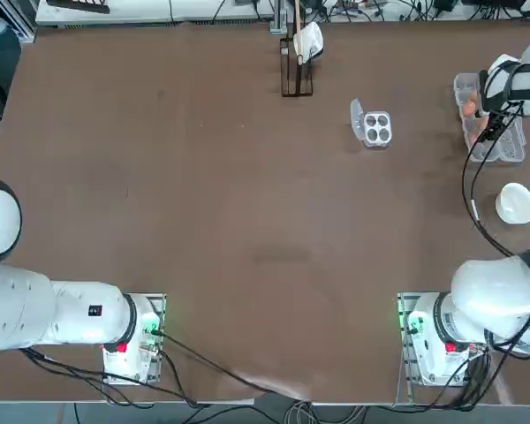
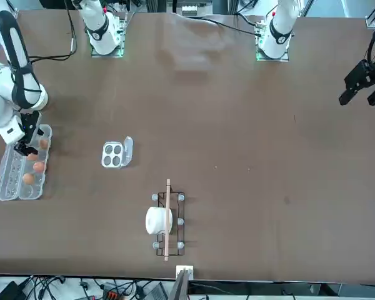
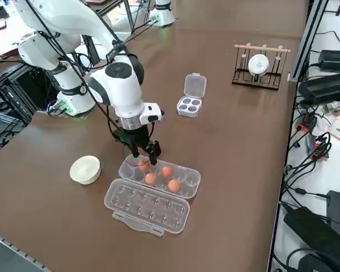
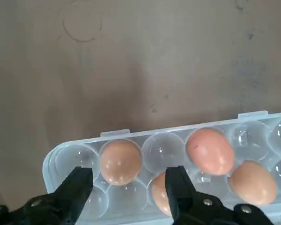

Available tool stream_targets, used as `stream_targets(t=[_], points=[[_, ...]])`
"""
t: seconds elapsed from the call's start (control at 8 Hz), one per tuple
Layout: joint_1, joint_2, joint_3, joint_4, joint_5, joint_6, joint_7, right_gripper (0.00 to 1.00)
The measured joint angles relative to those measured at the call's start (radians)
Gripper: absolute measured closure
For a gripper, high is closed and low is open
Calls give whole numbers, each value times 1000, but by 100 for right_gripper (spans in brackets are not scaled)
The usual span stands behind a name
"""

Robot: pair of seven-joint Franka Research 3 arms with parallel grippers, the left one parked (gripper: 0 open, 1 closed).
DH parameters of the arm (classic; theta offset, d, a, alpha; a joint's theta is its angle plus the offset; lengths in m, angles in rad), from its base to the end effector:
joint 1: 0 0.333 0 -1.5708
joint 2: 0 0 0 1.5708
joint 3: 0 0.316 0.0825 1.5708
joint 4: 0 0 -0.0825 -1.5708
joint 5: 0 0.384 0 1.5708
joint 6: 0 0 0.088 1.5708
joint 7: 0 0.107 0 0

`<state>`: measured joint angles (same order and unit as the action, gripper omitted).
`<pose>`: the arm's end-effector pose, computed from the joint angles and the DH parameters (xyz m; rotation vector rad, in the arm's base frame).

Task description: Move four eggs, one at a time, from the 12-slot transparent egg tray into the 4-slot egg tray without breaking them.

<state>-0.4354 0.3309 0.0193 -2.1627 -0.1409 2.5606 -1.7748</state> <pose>0.5250 -0.2298 0.2478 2.2576 2.0463 -0.0547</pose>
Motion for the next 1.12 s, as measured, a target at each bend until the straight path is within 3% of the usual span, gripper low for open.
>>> stream_targets(t=[1.12], points=[[-7, 59, 1, 12, 0, 11, -41, 11]])
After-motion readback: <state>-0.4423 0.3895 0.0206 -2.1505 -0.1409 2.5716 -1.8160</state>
